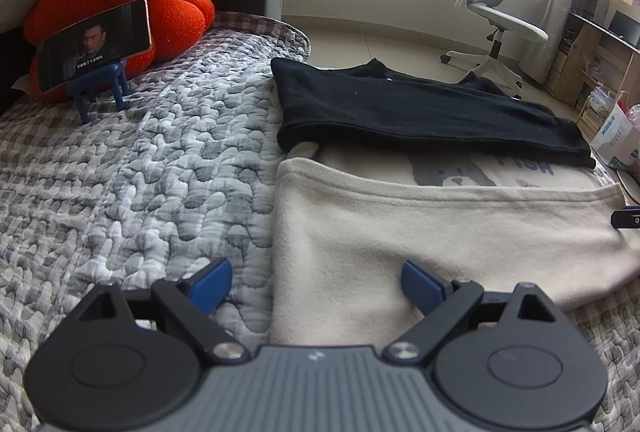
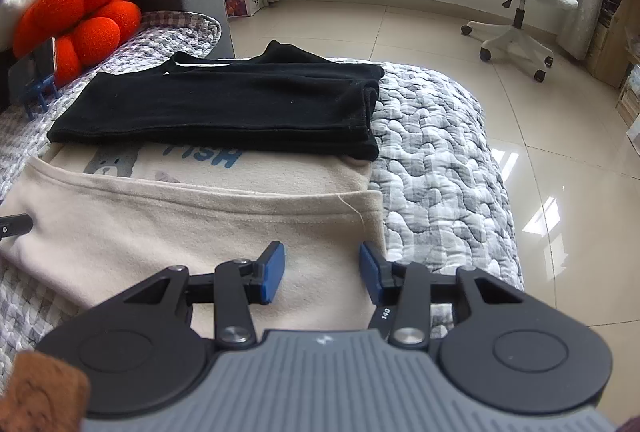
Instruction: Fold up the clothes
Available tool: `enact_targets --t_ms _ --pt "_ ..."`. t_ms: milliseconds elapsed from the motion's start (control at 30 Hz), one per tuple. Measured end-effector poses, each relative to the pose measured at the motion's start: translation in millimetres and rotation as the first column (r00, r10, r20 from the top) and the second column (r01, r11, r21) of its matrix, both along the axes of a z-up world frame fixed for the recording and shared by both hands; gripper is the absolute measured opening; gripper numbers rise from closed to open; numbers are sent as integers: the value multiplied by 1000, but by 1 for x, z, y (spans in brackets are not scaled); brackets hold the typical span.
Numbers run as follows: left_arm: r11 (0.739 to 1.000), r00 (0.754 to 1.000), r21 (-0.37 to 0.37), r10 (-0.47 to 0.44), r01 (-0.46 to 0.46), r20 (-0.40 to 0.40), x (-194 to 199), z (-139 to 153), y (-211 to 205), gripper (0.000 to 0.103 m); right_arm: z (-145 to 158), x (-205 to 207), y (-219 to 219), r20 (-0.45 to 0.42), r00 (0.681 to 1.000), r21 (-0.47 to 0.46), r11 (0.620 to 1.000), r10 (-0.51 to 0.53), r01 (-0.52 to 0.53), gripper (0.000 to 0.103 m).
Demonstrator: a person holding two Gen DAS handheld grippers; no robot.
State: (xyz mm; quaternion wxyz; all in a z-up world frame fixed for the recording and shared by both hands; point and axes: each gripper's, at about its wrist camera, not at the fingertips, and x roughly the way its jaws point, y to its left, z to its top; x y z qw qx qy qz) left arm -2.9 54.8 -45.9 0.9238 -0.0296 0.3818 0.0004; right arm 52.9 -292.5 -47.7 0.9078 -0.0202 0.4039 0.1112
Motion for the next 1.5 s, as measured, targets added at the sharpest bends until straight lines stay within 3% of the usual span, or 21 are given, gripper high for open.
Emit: enact_targets --t_ms 433,533,733,867,1067,1233,1500 --pt "1000 1000 4 -3 3 -2 0 0 0 93 1 -2 3 9 1000 -24 1000 -3 3 45" --pt "1000 1000 5 -3 3 -2 1 -1 -1 93 -1 1 -1 6 999 -56 998 -41 42 51" --pt "1000 1000 8 5 -5 -5 0 0 -2 93 1 -1 -5 28 997 -69 995 -69 71 52" --pt "1000 1000 4 8 -8 -7 0 0 -1 93 9 -10 2 75 997 -47 999 -19 22 53" --pt "1000 1000 9 9 -9 -7 1 -1 -2 94 12 -26 32 106 984 -39 989 144 -141 53" --pt "1000 1000 9 6 -6 -7 0 -1 -1 94 13 -44 71 130 929 -55 938 347 -343 53" --pt "1000 1000 12 21 -21 -18 0 0 5 95 3 -72 114 99 778 -95 784 620 -613 53"
